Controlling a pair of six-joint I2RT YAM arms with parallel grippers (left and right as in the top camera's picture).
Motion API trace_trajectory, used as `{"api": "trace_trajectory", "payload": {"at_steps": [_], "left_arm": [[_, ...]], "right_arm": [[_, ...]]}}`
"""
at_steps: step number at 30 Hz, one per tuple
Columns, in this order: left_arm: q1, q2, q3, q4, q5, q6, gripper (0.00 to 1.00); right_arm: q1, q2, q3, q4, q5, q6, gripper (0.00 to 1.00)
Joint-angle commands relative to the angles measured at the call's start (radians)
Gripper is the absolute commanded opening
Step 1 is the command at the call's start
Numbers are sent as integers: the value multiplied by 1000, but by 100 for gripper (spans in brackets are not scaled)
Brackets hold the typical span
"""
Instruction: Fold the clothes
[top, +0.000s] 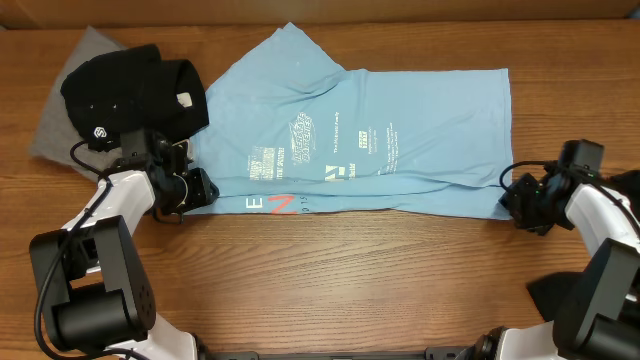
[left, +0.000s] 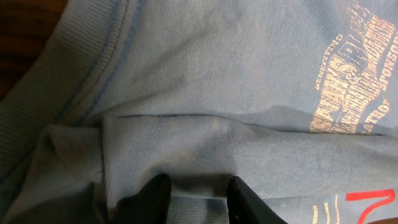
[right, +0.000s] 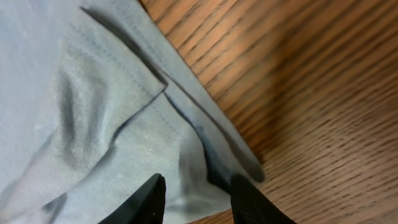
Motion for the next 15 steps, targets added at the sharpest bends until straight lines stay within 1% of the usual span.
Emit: {"api": "trace_trajectory", "payload": {"at_steps": [1,4,7,8,9,11,13,15], "left_arm": [[-4,97,-46,11,-53,15,34],[-3,97,-46,10,-51,15,34],[-3,97,-46,10,-51,15,34],[-3,97,-46,10,-51,15,34],[-3,97,-46,10,-51,15,34],[-3,97,-46,8,-51,15,34],[-3,97,-46,5,-51,15,34],[-2,97,-46,5,-52,15,34]], "right_arm": [[4,10,-8,15,69,-11,38],[4,26,-8,24,87,-11,38],[4,52,-8,24,58,-11,37],[4,62,-8,23,29,-12,34],[4,69,-8,18,13,-12,26],[4,70,-8,0,1,-12,14],[3,59,-3,-16,14,-15,4],[-7,44,13,-42,20,-15,4]]}}
